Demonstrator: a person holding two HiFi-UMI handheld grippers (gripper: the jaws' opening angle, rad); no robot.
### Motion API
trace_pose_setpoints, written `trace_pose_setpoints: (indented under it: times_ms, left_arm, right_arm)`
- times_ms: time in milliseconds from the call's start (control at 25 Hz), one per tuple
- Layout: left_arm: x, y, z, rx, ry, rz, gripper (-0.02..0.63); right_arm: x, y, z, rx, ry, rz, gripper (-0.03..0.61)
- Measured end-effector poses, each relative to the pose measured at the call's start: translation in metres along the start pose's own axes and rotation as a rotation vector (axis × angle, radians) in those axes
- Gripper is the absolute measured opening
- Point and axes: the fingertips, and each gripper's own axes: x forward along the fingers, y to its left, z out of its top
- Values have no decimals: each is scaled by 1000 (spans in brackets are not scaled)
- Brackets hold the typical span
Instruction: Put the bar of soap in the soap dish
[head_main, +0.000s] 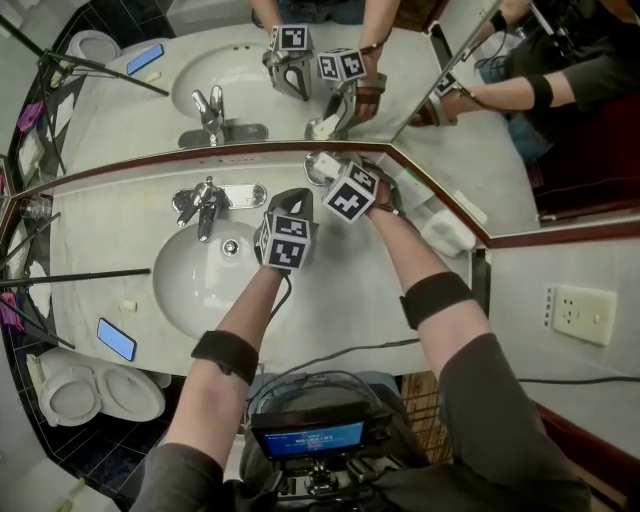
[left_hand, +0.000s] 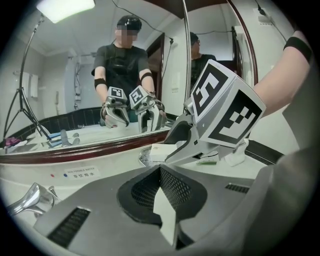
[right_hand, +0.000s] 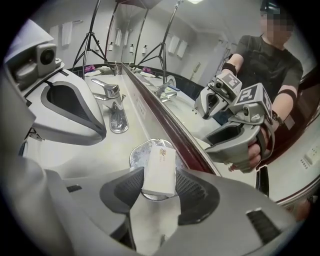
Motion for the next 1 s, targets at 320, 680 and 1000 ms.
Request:
trace_pose_setpoints:
  times_ms: [320,680,1000]
  left_arm:
    - [-6,-3,3,9,-20,3,2]
    - [-45,-14,23,37,-63,-5,2]
    - [-92,-28,22,39,-89,-5,2]
  right_arm:
    - [-18,1,1,53,-58,-17,222]
    - [-87,0,10,218,-247,-78,31]
    - [-154,20,-17,431,-432,-89,18]
